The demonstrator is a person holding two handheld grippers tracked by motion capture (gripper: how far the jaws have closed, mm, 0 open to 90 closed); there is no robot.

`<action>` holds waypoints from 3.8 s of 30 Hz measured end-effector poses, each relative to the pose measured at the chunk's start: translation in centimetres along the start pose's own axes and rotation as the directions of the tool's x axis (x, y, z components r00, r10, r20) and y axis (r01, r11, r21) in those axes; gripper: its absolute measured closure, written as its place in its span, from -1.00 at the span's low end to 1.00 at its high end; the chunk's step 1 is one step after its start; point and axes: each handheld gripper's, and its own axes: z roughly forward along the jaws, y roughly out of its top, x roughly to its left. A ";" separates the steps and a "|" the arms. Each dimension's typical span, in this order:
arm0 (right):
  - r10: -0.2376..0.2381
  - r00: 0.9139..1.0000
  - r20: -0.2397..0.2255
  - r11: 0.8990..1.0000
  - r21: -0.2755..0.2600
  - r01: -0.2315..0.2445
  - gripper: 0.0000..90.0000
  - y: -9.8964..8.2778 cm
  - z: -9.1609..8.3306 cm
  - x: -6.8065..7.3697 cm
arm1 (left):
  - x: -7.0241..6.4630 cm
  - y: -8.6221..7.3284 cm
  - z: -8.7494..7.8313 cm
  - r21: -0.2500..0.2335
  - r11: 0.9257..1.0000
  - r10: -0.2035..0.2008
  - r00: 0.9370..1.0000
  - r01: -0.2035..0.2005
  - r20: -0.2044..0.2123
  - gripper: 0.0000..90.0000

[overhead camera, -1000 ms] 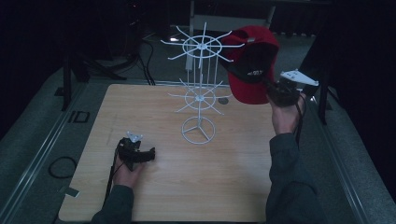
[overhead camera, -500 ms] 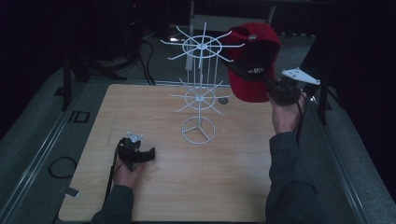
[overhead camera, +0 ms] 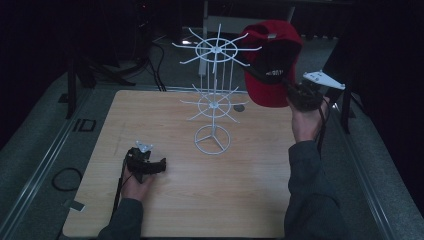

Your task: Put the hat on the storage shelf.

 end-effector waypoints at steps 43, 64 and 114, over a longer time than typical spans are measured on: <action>-0.029 1.000 -0.008 0.999 -0.044 0.029 0.91 0.6 -0.7 1.4 | 0.0 0.0 0.0 -0.001 1.000 0.000 1.000 0.000 0.000 -0.81; -0.064 0.998 -0.010 0.996 -0.059 0.063 0.91 0.4 -1.4 2.0 | 0.0 0.0 0.0 0.002 1.000 0.003 1.000 -0.003 0.001 -0.81; -0.099 0.992 -0.079 0.995 0.024 0.101 0.87 -3.6 -0.2 1.9 | 0.0 0.0 0.0 0.000 1.000 0.002 1.000 -0.002 0.000 -0.81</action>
